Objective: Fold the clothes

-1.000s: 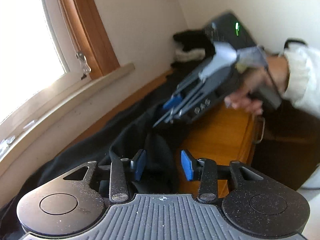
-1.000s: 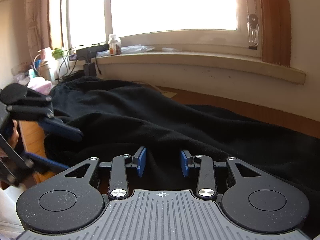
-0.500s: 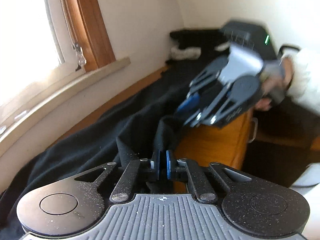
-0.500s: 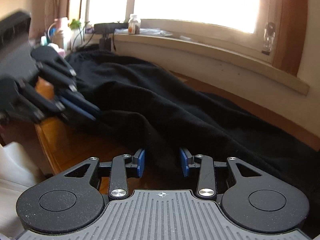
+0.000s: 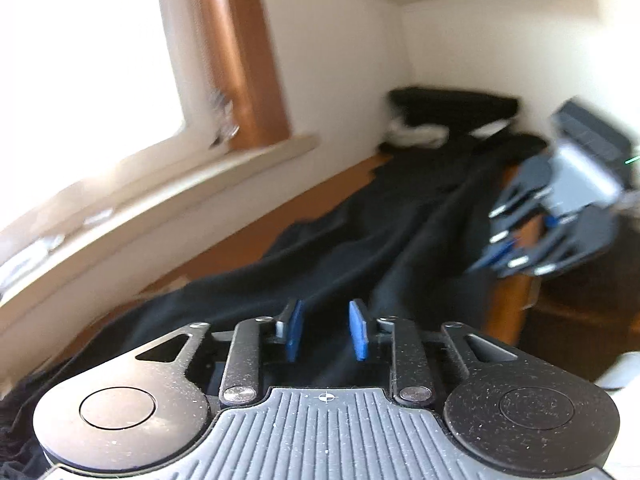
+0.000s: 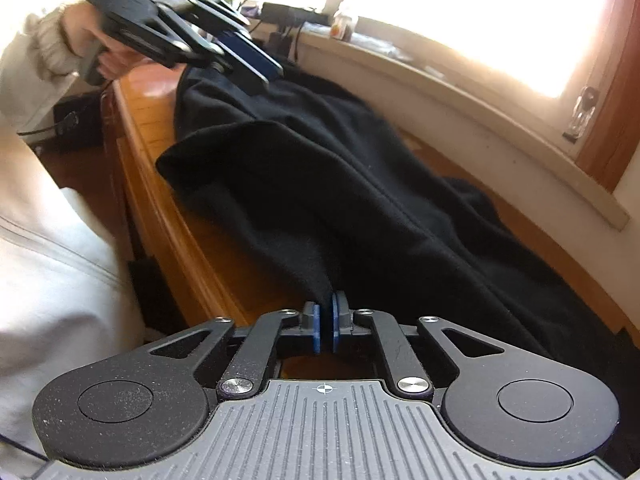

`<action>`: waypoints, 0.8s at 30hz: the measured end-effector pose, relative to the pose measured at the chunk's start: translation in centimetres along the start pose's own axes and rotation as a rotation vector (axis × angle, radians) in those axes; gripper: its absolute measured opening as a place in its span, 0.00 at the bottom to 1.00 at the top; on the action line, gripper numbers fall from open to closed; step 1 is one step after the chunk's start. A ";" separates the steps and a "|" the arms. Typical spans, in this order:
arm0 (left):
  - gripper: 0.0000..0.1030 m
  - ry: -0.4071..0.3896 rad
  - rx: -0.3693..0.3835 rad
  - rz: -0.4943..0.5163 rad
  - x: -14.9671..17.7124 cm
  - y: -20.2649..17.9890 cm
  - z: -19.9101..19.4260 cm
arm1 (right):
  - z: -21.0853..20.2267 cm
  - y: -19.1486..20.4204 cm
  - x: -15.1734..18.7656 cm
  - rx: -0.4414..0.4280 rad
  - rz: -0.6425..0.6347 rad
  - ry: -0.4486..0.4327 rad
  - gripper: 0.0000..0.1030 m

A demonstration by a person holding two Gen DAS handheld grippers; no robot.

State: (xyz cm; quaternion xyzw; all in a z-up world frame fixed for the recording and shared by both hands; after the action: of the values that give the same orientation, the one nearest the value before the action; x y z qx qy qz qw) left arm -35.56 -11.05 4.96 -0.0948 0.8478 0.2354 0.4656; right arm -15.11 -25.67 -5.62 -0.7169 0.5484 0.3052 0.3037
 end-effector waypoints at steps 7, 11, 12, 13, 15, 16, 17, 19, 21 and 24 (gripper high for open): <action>0.36 0.127 -0.101 0.004 2.0 3.9 7.6 | 0.5 0.2 -0.9 -0.055 0.035 -0.076 0.36; 0.41 0.161 -0.096 -0.037 3.3 5.5 9.2 | -0.5 -0.4 -0.4 -0.129 0.081 -0.097 0.30; 0.41 0.160 -0.084 -0.058 3.7 5.8 9.1 | -1.2 -0.8 -0.4 -0.141 0.101 -0.126 0.30; 0.41 0.151 -0.081 -0.069 4.0 6.0 8.9 | -2.2 -1.4 -0.5 -0.146 0.125 -0.175 0.31; 0.41 0.136 -0.077 -0.097 4.7 6.2 8.3 | -3.7 -3.3 -1.0 -0.118 0.176 -0.273 0.35; 0.41 0.130 -0.077 -0.114 5.0 6.2 8.1 | -3.9 -4.4 -1.3 -0.077 0.195 -0.297 0.36; 0.41 0.133 -0.077 -0.129 5.0 6.5 8.2 | -3.9 -5.5 -1.6 -0.025 0.211 -0.308 0.37; 0.41 0.137 -0.079 -0.135 5.2 6.8 7.9 | -2.7 -7.9 -1.9 0.078 0.258 -0.288 0.37; 0.41 0.134 -0.077 -0.131 5.3 7.2 7.7 | -1.1 -10.2 -2.1 0.157 0.318 -0.255 0.37; 0.42 0.138 -0.067 -0.130 5.1 7.3 7.9 | 1.3 -12.2 -1.8 0.167 0.403 -0.205 0.37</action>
State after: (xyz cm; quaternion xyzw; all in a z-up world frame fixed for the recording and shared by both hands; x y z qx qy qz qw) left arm -35.26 -0.56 -0.63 -0.1810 0.8615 0.2260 0.4170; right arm -3.77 -20.95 -3.78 -0.5305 0.6701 0.3845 0.3490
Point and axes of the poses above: each gripper's, at about its wrist camera, not at the fingertips, and z roughly the way its jaws point, y to its left, x to its underside, the point moved 3 cm from there along z, roughly the way its jaws point, and after that the axes turned 12 degrees about -x, right-handed, at the moved point
